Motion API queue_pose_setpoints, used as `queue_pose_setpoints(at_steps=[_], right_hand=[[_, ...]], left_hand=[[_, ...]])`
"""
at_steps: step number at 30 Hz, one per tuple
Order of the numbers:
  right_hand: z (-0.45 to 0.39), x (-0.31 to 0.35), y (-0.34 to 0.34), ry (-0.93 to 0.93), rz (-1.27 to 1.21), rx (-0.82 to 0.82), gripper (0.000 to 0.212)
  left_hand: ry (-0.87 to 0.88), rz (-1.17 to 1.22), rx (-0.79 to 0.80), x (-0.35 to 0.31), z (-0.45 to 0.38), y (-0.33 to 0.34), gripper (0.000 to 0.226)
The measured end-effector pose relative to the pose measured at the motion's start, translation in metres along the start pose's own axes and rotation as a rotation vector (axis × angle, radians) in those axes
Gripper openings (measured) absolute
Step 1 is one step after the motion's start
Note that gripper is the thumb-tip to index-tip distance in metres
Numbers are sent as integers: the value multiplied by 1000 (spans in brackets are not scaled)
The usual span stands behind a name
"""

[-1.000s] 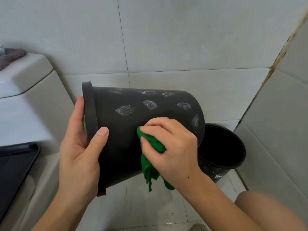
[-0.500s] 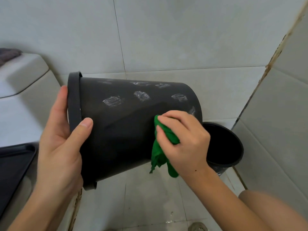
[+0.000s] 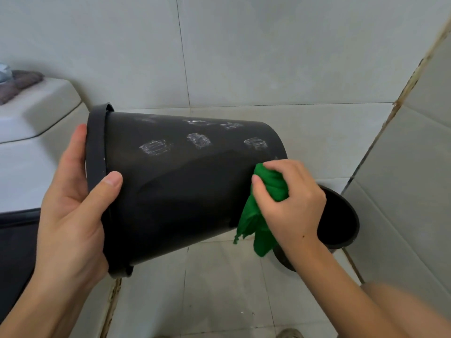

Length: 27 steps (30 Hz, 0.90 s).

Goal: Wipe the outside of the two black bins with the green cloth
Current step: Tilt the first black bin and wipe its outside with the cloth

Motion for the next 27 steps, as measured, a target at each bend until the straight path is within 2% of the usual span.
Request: queue_pose_setpoints(at_steps=[4, 6, 9, 13, 18, 24, 27], right_hand=[[-17, -15, -10, 170, 1, -77, 26], [-22, -21, -13, 219, 22, -87, 23], [-19, -19, -12, 198, 24, -81, 18], [-11, -9, -7, 62, 53, 49, 18], [-36, -28, -19, 260, 77, -11, 14], [-13, -14, -9, 188, 35, 152, 12], [-26, -27, -14, 281, 43, 65, 10]], left_hand=[[17, 20, -8, -5, 0, -3, 67], [15, 17, -12, -4, 1, -2, 62], [1, -4, -5, -4, 3, 0, 63], [5, -19, 23, -4, 3, -2, 64], [28, -14, 72, -9, 6, -5, 64], [21, -65, 69, -6, 8, -3, 67], [35, -78, 75, -10, 9, 0, 68]])
Point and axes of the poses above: each hand's wrist, its own z-axis away from the middle knuckle, its own y-axis out of the palm, x = y × z, the point moved 2 cm from there along -z, towards the middle knuckle, and after that the axes turned 14 degrees about -z, right-handed, at the moved point
